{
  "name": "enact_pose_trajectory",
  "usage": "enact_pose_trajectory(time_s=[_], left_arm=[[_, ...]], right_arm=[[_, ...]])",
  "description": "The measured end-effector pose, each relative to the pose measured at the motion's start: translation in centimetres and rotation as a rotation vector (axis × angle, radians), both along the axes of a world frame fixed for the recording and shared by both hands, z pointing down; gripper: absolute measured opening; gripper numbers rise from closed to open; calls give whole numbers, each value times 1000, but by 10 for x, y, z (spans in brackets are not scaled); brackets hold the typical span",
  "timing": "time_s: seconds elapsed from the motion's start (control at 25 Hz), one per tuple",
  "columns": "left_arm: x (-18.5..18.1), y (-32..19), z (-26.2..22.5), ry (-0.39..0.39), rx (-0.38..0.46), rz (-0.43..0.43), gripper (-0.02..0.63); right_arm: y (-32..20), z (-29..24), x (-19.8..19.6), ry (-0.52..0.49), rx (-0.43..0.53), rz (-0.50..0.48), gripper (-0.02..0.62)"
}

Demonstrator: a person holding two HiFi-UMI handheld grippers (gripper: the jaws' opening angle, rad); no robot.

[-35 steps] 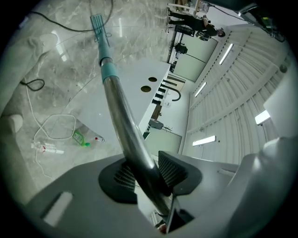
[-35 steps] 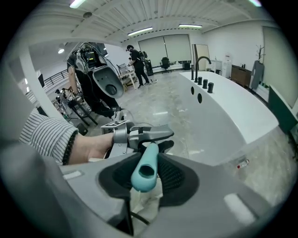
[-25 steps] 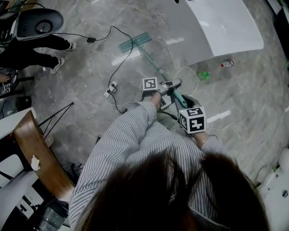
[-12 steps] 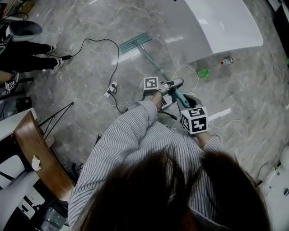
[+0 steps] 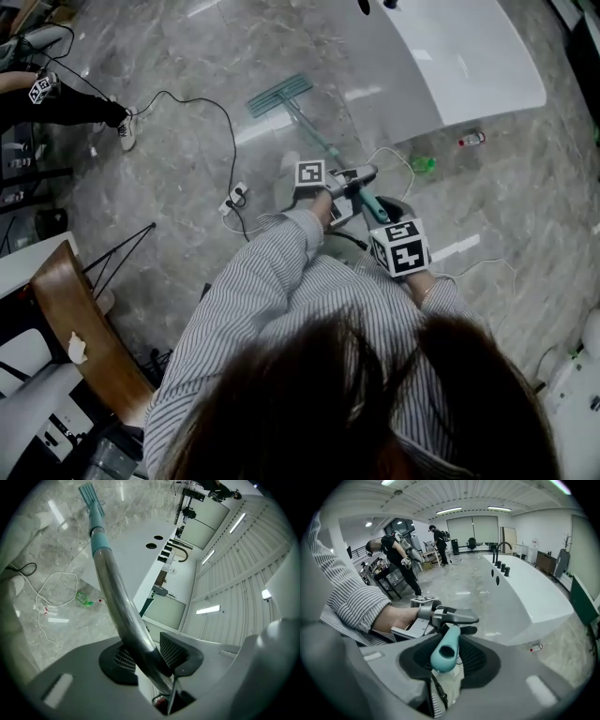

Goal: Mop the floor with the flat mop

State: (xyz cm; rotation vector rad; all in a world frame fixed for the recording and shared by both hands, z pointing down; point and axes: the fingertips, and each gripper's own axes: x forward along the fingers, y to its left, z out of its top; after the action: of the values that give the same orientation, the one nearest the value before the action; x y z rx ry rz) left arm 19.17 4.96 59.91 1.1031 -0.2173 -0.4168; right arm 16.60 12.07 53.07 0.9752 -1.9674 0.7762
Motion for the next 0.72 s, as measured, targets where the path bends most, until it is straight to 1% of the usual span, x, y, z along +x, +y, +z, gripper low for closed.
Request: enact_pose_trajectory(time_s=[0.12,0.28,0.4,0.48,0.6,0.72], left_arm=[[-17,-25,4,-4,-7,-5,135],[-44,-77,13,-27,-3,12,132],[-70,-117,17,-45,-21,33,132],[-94,-153,21,-60,-27,33,132],[-140,-210,22,-66,-43,17,125],[-187,-272,21,-73,-48,36,123]], right_arm=[[-25,6,-17,25,-4,-34,114],[-75,12,-44,53,-6,-59,113],[-117,16,-71,47,-8,-39,112],[-153,20,-95,30,-16,0,112],[-209,22,-143,1,-38,57,112],[-271,21,-192,-7,-41,63,112]])
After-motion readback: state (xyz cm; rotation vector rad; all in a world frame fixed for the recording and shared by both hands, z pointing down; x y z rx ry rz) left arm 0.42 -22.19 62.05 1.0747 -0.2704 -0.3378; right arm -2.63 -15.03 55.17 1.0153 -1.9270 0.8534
